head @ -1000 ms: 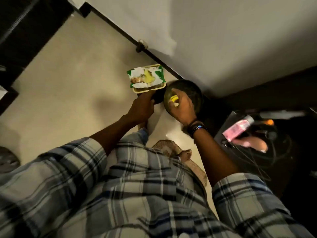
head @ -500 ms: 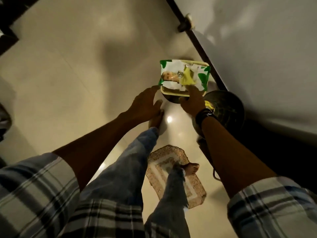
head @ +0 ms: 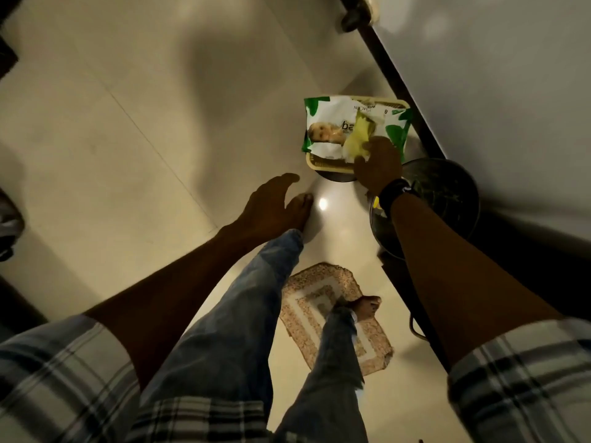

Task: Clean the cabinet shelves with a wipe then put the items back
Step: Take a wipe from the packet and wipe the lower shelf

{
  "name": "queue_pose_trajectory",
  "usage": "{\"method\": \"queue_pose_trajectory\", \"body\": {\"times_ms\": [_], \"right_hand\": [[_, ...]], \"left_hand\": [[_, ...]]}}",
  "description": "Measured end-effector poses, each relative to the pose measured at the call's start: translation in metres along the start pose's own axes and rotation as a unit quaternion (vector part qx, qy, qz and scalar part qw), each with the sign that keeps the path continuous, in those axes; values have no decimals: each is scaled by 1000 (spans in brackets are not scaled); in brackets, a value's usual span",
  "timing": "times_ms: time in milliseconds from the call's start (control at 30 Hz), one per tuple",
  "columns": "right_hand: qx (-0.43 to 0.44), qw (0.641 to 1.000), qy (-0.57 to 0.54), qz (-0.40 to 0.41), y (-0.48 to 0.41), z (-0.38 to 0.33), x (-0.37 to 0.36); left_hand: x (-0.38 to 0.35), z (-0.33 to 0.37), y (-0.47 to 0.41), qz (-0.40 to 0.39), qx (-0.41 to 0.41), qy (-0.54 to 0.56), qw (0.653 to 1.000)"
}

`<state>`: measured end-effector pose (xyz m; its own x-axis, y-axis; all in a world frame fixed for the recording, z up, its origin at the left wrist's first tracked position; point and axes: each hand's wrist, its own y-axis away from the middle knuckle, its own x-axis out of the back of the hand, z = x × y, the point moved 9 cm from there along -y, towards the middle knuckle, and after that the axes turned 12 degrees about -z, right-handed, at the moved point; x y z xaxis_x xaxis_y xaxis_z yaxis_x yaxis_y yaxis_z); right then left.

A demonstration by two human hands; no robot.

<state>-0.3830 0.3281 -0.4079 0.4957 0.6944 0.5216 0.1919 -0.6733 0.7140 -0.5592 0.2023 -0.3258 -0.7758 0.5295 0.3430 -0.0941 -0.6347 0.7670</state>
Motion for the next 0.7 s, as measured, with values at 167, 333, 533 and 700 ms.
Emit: {"method": "queue_pose_trajectory", "body": {"times_ms": [167,333,533,700], "right_hand": [[48,983,-153,91,78,-16,32],[81,971,-205,93,174,-30,56],[98,928,-343,111,296,2,82],[95,882,-433,157,390,67,105]], "left_hand": [[5,28,21,17,-6,49,999],[0,71,57,66,-32,123,990],[-43,153,124,52,-123,117,984],[-124,214,181,-34,-194,125,972]]}}
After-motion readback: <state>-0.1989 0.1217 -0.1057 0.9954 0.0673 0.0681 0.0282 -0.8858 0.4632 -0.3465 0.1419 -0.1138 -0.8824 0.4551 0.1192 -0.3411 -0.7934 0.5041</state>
